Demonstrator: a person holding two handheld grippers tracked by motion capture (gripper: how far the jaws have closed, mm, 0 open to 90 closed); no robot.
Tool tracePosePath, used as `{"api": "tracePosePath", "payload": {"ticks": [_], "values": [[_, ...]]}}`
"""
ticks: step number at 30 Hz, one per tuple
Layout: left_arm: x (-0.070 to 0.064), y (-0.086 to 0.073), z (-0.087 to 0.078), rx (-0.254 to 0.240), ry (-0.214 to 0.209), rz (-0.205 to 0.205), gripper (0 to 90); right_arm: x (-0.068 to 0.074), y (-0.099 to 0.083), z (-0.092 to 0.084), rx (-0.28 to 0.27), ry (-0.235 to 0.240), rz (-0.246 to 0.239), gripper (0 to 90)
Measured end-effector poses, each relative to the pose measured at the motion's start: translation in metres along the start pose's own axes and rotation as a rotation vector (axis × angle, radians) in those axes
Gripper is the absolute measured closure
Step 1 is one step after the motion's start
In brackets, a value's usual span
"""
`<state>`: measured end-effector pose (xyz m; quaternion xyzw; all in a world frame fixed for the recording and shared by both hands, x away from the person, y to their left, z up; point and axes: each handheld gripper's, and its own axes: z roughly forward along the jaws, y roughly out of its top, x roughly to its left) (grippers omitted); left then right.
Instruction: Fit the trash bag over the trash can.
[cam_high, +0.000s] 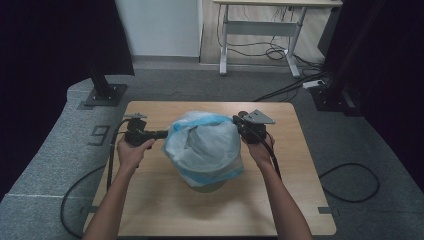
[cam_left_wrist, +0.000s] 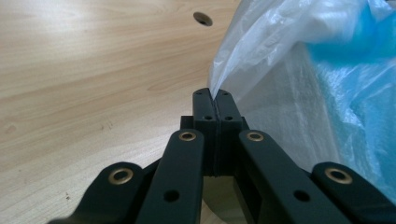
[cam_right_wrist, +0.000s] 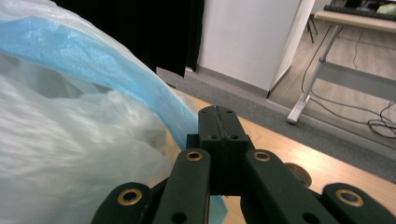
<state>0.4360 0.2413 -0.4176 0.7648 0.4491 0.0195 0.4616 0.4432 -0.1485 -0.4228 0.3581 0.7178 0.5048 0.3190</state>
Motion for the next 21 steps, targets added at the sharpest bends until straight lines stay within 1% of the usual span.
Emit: {"api": "tracePosePath", "payload": {"ticks": [3, 6, 8, 10, 12, 14, 19, 20, 21], "values": [[0.002, 0.000, 0.005, 0.011, -0.002, -0.005, 89.5, -0.003, -0.004, 0.003, 0.015, 0.008, 0.029, 89.1], [0.002, -0.001, 0.011, 0.028, 0.001, -0.007, 89.5, -0.002, -0.008, 0.007, 0.036, 0.014, 0.033, 89.1], [0.002, -0.001, 0.014, 0.045, 0.003, -0.011, 89.5, -0.002, -0.012, 0.010, 0.059, 0.016, 0.035, 89.2], [0.001, -0.002, 0.018, 0.060, -0.009, -0.014, 89.5, -0.002, -0.015, 0.012, 0.074, 0.024, 0.054, 89.2], [0.001, -0.004, 0.021, 0.071, -0.028, -0.023, 89.5, -0.001, -0.018, 0.015, 0.094, 0.028, 0.056, 89.2], [0.002, -0.005, 0.023, 0.079, -0.040, -0.038, 89.5, 0.000, -0.020, 0.016, 0.100, 0.035, 0.058, 89.2], [0.005, -0.007, 0.026, 0.090, -0.029, -0.045, 89.5, 0.001, -0.024, 0.022, 0.143, 0.037, 0.061, 89.2], [0.007, -0.008, 0.028, 0.099, -0.018, -0.049, 89.5, 0.001, -0.024, 0.022, 0.143, 0.037, 0.061, 89.2], [0.009, -0.009, 0.030, 0.111, -0.010, -0.052, 89.5, -0.002, -0.029, 0.026, 0.170, 0.032, 0.070, 89.2]]}}
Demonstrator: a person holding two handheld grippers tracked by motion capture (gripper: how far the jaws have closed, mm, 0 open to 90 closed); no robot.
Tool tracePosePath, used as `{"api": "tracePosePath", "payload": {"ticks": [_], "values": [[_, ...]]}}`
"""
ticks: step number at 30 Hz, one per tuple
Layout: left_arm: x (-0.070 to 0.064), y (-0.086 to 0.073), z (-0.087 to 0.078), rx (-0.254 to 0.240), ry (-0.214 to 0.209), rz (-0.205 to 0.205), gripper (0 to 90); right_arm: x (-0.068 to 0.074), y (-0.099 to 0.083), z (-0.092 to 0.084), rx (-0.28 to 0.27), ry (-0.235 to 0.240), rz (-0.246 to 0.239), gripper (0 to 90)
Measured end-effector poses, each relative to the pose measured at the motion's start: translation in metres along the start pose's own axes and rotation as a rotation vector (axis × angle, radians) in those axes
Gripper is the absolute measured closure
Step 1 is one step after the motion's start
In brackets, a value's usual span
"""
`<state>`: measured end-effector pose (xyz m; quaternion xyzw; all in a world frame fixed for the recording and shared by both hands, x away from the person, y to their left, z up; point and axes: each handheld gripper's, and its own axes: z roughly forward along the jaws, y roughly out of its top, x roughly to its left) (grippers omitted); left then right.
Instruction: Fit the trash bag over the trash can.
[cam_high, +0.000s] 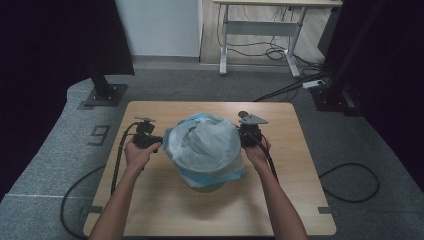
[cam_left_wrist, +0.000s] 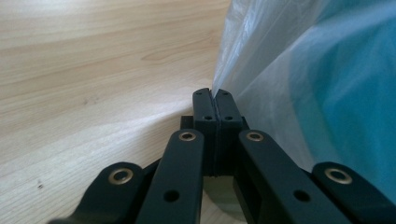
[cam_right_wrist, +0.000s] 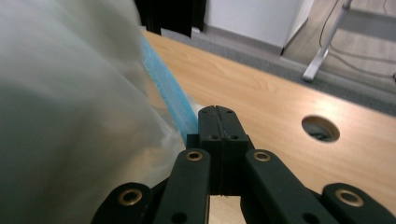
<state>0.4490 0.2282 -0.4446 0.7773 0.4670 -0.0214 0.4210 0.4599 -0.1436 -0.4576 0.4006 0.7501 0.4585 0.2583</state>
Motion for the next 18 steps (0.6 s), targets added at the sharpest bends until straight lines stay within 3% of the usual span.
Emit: {"api": "tracePosePath", "payload": {"ticks": [8, 13, 18], "values": [[0.007, -0.007, 0.003, 0.038, 0.038, 0.004, 89.5, -0.010, -0.014, 0.004, 0.053, -0.019, 0.029, 89.2], [0.007, -0.012, 0.003, 0.046, 0.037, 0.006, 89.6, -0.012, -0.025, 0.006, 0.103, -0.027, 0.045, 89.1], [0.007, -0.015, 0.003, 0.044, 0.033, 0.003, 89.5, -0.013, -0.032, 0.003, 0.099, -0.010, 0.055, 89.1]]}}
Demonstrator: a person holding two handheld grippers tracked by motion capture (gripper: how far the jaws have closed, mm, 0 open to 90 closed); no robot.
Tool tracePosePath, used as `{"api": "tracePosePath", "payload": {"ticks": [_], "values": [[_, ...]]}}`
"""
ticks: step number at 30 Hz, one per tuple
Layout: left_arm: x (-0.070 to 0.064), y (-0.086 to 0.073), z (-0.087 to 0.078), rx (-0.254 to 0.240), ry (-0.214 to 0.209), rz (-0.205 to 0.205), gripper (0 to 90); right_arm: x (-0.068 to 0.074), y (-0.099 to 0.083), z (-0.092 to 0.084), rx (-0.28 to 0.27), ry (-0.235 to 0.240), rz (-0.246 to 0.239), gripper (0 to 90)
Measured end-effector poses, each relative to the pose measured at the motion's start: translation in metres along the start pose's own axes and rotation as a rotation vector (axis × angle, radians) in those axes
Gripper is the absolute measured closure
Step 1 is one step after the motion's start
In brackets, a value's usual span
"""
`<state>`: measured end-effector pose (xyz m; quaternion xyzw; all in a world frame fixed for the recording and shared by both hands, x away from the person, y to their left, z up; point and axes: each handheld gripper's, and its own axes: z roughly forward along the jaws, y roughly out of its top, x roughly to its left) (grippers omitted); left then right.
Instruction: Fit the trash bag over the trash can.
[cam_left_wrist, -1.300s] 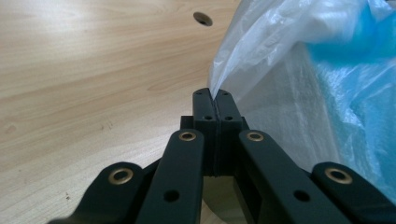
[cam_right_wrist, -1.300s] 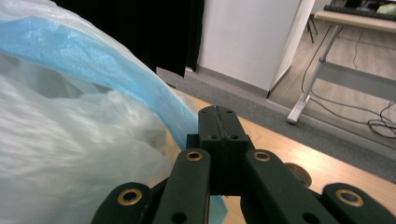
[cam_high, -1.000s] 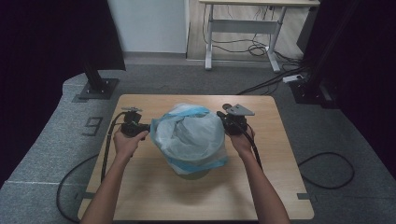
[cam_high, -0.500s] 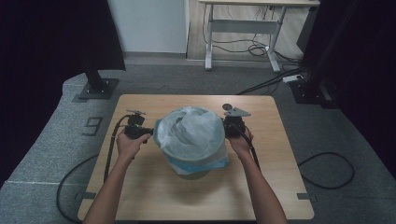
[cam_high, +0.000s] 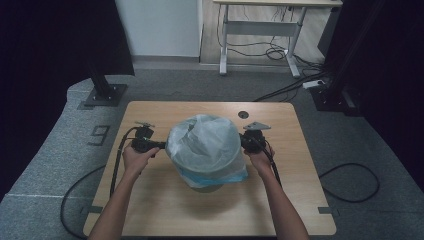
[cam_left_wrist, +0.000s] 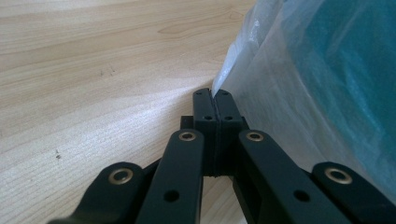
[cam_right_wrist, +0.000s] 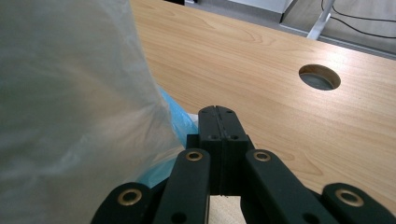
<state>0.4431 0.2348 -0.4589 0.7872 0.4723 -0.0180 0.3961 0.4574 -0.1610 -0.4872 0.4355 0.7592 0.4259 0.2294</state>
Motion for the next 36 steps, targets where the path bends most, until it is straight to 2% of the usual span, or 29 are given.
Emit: {"api": "tracePosePath", "payload": {"ticks": [3, 5, 7, 10, 11, 12, 14, 16, 20, 24, 26, 28, 30, 34, 36], "values": [[-0.001, -0.001, 0.000, -0.003, -0.001, 0.005, 89.5, -0.003, -0.001, -0.008, -0.039, 0.006, 0.027, 88.9], [-0.001, -0.001, -0.001, -0.005, -0.001, 0.004, 89.6, -0.006, 0.002, -0.019, -0.084, -0.017, 0.056, 78.0], [-0.001, -0.001, -0.003, -0.009, -0.003, 0.004, 89.5, -0.008, 0.006, -0.034, -0.134, -0.042, 0.061, 70.5], [-0.002, -0.001, -0.006, -0.021, -0.009, 0.002, 89.5, -0.011, 0.010, -0.059, -0.191, -0.021, 0.050, 62.7], [-0.002, -0.001, -0.006, -0.021, -0.009, 0.002, 89.5, -0.011, 0.010, -0.059, -0.191, -0.021, 0.050, 62.7], [-0.003, -0.002, -0.007, -0.026, -0.009, 0.004, 89.5, -0.010, 0.007, -0.076, -0.219, 0.015, 0.030, 59.8], [-0.003, -0.002, -0.009, -0.031, -0.009, 0.004, 89.5, -0.009, 0.001, -0.087, -0.231, 0.039, 0.013, 57.2], [-0.003, -0.003, -0.010, -0.032, -0.009, 0.006, 89.5, -0.007, -0.006, -0.096, -0.233, 0.074, 0.005, 54.1], [-0.006, -0.003, -0.010, -0.037, -0.008, 0.012, 89.5, -0.003, -0.024, -0.115, -0.251, 0.187, 0.006, 47.9], [-0.008, -0.003, -0.011, -0.041, -0.004, 0.014, 89.5, 0.009, -0.037, -0.129, -0.262, 0.295, -0.018, 38.6], [-0.009, -0.003, -0.010, -0.042, -0.001, 0.015, 89.5, 0.016, -0.041, -0.132, -0.266, 0.338, -0.022, 36.1], [-0.010, -0.003, -0.010, -0.043, 0.001, 0.017, 89.5, 0.023, -0.043, -0.133, -0.256, 0.354, -0.029, 34.3], [-0.011, -0.003, -0.010, -0.044, 0.002, 0.018, 89.5, 0.028, -0.045, -0.130, -0.250, 0.392, -0.029, 33.4], [-0.012, -0.003, -0.010, -0.048, 0.006, 0.021, 89.5, 0.034, -0.045, -0.124, -0.239, 0.405, -0.029, 32.3], [-0.012, -0.003, -0.011, -0.049, 0.008, 0.023, 89.5, 0.037, -0.045, -0.121, -0.240, 0.413, -0.033, 34.6]]}}
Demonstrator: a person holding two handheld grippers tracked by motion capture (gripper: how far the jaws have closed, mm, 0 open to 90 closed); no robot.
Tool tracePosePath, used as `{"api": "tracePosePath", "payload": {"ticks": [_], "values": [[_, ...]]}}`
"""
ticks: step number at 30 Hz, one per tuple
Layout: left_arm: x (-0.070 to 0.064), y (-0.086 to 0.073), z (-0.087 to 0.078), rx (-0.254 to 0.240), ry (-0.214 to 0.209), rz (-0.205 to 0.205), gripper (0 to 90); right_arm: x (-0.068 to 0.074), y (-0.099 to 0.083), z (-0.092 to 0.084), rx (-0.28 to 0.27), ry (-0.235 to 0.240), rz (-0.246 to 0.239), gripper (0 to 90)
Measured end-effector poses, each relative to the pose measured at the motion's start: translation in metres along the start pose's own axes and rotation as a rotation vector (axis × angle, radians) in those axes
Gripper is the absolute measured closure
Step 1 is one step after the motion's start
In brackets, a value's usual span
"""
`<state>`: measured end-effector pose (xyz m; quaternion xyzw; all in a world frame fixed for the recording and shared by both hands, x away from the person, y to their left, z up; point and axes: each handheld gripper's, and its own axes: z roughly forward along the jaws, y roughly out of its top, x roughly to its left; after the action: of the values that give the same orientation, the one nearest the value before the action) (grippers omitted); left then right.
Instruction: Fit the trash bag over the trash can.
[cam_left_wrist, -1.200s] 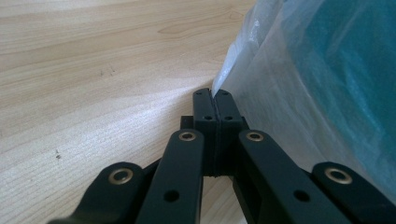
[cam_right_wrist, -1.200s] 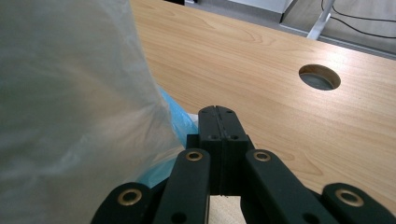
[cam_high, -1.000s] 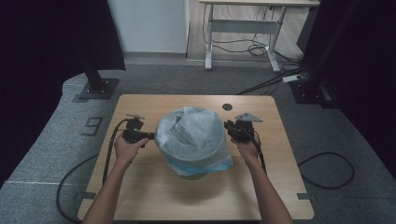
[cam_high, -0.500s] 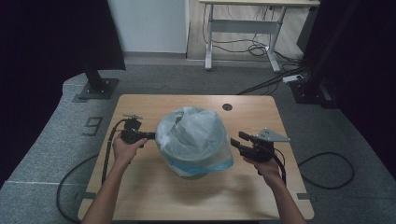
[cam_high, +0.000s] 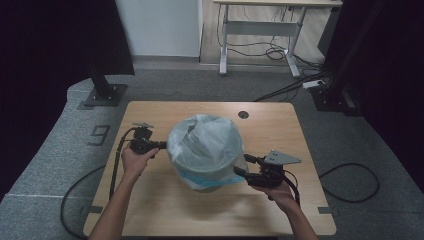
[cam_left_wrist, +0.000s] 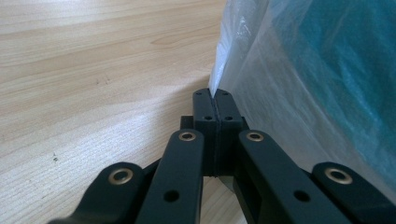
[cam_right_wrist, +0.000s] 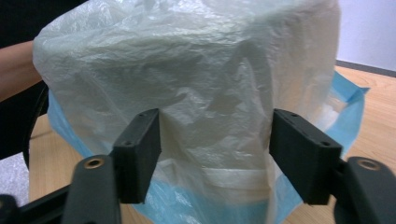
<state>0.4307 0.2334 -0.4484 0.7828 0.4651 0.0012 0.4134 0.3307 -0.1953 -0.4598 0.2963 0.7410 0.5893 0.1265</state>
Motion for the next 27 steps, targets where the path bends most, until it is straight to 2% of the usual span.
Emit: {"api": "tracePosePath", "payload": {"ticks": [2, 5, 8, 15, 16, 21, 24, 26, 27], "values": [[0.000, 0.000, 0.000, -0.001, 0.000, 0.001, 89.5, 0.002, 0.000, 0.004, 0.000, -0.001, -0.019, 44.9], [-0.001, 0.000, -0.001, -0.006, 0.001, 0.004, 89.5, 0.007, -0.003, 0.007, -0.005, -0.001, -0.083, 71.8], [-0.002, 0.000, -0.002, -0.007, 0.002, 0.011, 89.5, 0.012, -0.005, 0.009, -0.007, -0.001, -0.117, 87.7], [-0.003, -0.001, -0.001, 0.020, 0.021, 0.022, 89.5, 0.014, -0.015, 0.013, 0.033, -0.039, -0.142, 88.8], [-0.004, -0.001, 0.001, 0.030, 0.031, 0.025, 89.5, 0.015, -0.022, 0.018, 0.071, -0.047, -0.145, 88.8], [-0.006, -0.002, 0.007, 0.063, 0.042, 0.037, 89.5, 0.013, -0.034, 0.031, 0.161, -0.077, -0.162, 88.7], [-0.007, -0.002, 0.011, 0.079, 0.042, 0.041, 89.5, 0.009, -0.041, 0.039, 0.201, -0.090, -0.146, 88.8], [-0.007, -0.002, 0.012, 0.087, 0.041, 0.040, 89.5, 0.008, -0.042, 0.040, 0.208, -0.091, -0.144, 88.8], [-0.008, -0.002, 0.015, 0.105, 0.042, 0.039, 89.5, 0.005, -0.046, 0.044, 0.230, -0.103, -0.135, 88.7]]}}
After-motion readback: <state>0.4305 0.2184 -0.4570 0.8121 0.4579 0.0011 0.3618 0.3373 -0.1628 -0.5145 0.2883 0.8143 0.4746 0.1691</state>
